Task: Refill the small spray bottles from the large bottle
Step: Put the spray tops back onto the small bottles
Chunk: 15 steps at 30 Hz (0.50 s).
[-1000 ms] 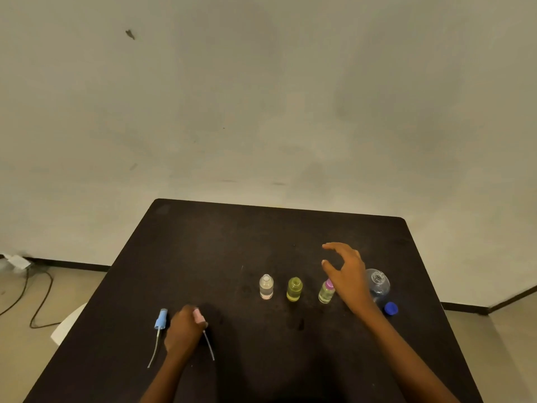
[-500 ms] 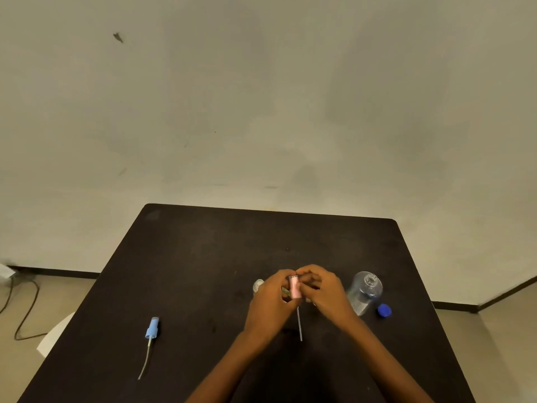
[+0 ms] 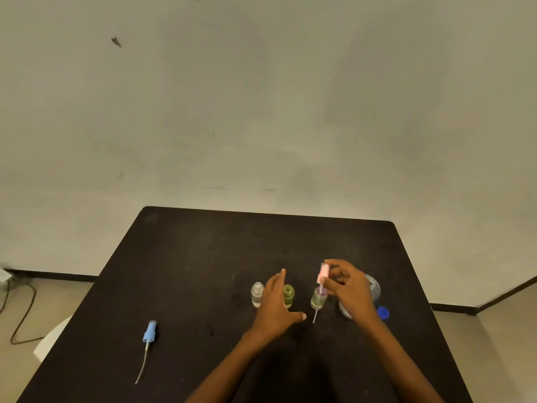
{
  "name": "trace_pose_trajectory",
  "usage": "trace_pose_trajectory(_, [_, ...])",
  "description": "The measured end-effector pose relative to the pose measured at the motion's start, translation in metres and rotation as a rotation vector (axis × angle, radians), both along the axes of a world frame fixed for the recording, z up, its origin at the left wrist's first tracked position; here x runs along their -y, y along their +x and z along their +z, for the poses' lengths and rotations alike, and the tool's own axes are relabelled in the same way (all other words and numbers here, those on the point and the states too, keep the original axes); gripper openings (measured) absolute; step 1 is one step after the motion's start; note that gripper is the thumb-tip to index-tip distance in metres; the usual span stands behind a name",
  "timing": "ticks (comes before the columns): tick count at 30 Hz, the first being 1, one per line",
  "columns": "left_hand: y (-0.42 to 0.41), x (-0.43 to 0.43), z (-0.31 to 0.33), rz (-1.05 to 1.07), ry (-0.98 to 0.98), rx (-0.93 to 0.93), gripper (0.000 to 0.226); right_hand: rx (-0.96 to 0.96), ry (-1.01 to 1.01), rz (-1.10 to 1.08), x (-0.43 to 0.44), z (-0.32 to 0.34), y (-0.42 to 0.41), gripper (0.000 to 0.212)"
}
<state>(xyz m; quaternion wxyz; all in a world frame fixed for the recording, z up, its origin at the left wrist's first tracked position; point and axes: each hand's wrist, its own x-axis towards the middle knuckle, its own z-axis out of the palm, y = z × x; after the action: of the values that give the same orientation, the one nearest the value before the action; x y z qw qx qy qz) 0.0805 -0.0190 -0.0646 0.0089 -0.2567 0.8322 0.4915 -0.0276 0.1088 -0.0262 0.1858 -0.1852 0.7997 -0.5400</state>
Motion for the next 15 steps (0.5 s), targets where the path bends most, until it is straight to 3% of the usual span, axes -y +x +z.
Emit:
trace_pose_trajectory(9, [-0.020, -0.004, -0.042, 0.281, 0.129, 0.055, 0.066, 0.085, -0.143, -0.022, -0.005, 0.006, -0.006, 0.034])
trace_pose_trajectory(12, [-0.023, 0.000, -0.044, 0.308, 0.161, 0.031, 0.043, 0.100, -0.175, -0.028, -0.007, 0.007, -0.006, 0.032])
trace_pose_trajectory(15, [-0.019, 0.003, -0.046, 0.303, 0.177, -0.006, 0.037, 0.105, -0.238, -0.074, -0.011, 0.013, -0.007, 0.032])
